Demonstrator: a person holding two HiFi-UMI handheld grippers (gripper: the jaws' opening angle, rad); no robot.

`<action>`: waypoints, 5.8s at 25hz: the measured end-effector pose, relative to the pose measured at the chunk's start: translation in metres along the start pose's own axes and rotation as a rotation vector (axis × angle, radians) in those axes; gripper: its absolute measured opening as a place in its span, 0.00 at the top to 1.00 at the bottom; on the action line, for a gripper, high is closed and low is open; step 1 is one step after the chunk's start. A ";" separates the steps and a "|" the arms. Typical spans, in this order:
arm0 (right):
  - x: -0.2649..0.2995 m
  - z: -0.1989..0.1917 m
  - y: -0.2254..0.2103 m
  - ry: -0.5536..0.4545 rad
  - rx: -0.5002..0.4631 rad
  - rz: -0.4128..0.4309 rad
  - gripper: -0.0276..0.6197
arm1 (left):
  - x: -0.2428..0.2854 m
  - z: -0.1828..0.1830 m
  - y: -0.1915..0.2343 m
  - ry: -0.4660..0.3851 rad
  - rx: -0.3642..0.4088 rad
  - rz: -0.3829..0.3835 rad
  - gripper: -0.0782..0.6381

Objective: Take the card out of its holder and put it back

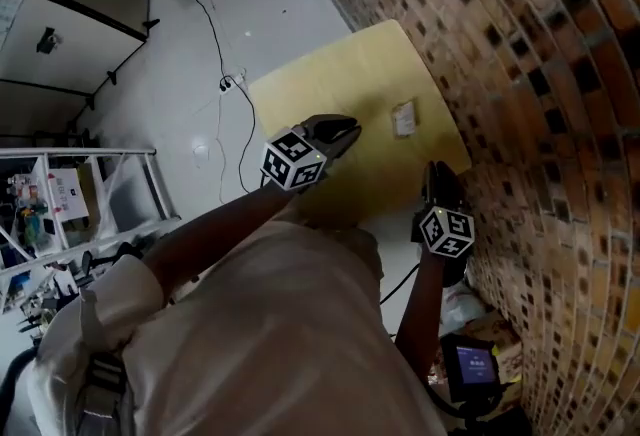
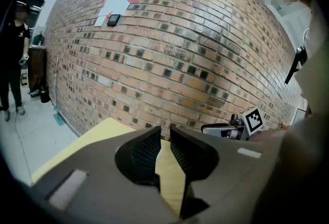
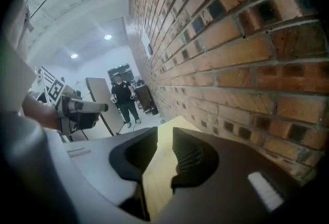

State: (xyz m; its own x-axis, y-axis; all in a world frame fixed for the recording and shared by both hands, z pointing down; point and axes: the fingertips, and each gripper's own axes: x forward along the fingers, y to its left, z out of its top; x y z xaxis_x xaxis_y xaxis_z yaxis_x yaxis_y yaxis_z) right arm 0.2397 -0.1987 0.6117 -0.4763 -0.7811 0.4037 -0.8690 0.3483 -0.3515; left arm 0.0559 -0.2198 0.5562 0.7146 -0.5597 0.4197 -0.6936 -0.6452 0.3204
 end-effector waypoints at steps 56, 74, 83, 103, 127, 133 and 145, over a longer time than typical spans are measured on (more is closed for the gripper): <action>0.187 -0.109 -0.052 0.391 -0.090 0.071 0.92 | 0.007 0.006 0.057 -0.009 -0.120 0.158 0.80; 0.157 -0.068 -0.050 0.288 -0.068 0.042 0.93 | 0.008 0.016 0.035 -0.025 -0.083 0.112 0.80; 0.140 -0.047 -0.050 0.223 -0.052 0.028 0.93 | 0.009 0.018 0.027 -0.045 -0.070 0.098 0.80; 0.036 0.067 -0.029 -0.035 -0.079 -0.004 0.94 | -0.014 0.024 0.017 -0.120 -0.074 0.085 0.81; -0.086 0.079 -0.079 -0.125 -0.040 -0.151 0.94 | -0.038 0.020 0.049 -0.196 -0.123 0.215 0.80; -0.084 0.082 -0.081 -0.137 -0.042 -0.155 0.94 | -0.044 0.018 0.056 -0.196 -0.126 0.235 0.80; -0.067 0.078 -0.075 -0.133 -0.022 -0.146 0.94 | -0.056 0.022 0.069 -0.201 -0.130 0.258 0.81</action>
State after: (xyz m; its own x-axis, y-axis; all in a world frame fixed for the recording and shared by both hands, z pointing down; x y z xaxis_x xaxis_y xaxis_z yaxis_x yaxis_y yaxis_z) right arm 0.3479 -0.2131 0.5447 -0.3247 -0.8851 0.3335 -0.9308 0.2366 -0.2785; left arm -0.0302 -0.2445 0.5356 0.5091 -0.7953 0.3292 -0.8502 -0.4050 0.3363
